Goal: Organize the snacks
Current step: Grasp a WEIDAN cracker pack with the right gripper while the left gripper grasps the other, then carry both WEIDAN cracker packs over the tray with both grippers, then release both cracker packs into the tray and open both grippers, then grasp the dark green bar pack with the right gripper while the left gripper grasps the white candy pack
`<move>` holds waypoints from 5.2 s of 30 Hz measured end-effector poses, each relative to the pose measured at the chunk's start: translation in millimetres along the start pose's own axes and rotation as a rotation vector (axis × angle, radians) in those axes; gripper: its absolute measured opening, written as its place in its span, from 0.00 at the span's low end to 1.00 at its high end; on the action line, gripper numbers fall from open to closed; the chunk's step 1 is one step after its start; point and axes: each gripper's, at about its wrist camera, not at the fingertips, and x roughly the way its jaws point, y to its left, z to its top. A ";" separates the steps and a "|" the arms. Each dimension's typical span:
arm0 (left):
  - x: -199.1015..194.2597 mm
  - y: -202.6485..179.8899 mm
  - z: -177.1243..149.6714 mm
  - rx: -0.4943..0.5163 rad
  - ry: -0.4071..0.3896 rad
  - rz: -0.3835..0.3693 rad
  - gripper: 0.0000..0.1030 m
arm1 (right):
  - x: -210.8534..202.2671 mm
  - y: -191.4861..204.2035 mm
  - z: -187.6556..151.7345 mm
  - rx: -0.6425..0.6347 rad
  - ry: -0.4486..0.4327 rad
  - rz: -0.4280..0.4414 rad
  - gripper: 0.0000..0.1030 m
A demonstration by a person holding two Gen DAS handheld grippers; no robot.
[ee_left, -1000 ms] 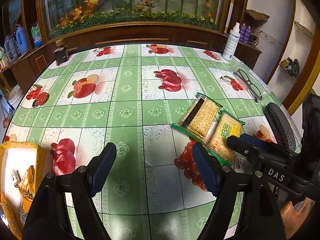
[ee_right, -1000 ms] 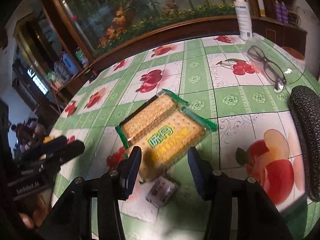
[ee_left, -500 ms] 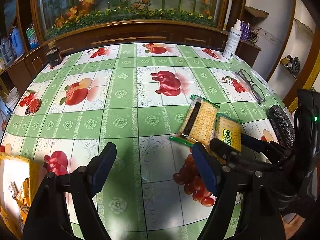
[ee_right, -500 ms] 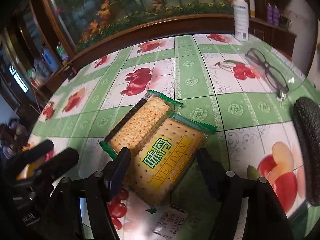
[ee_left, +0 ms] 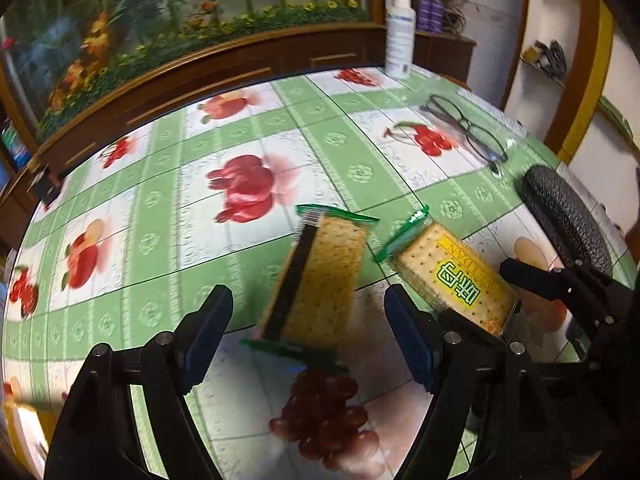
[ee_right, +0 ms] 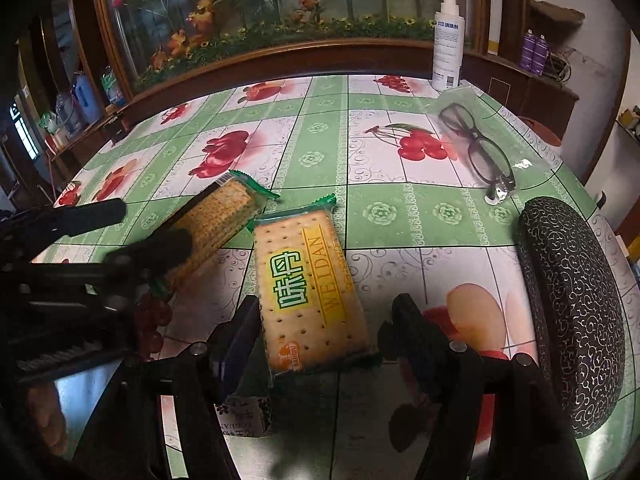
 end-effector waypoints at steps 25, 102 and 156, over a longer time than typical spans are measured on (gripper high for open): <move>-49.1 56.2 -66.9 -0.246 -0.030 -0.017 0.44 | -28.8 -5.8 4.8 0.074 -0.094 0.186 0.47; -228.2 204.6 -280.1 -0.686 -0.176 0.394 0.44 | -101.1 289.9 -74.5 -0.291 0.026 0.697 0.46; -241.8 192.8 -266.0 -0.667 -0.208 0.463 0.75 | -119.8 246.7 -72.1 -0.260 -0.057 0.580 0.69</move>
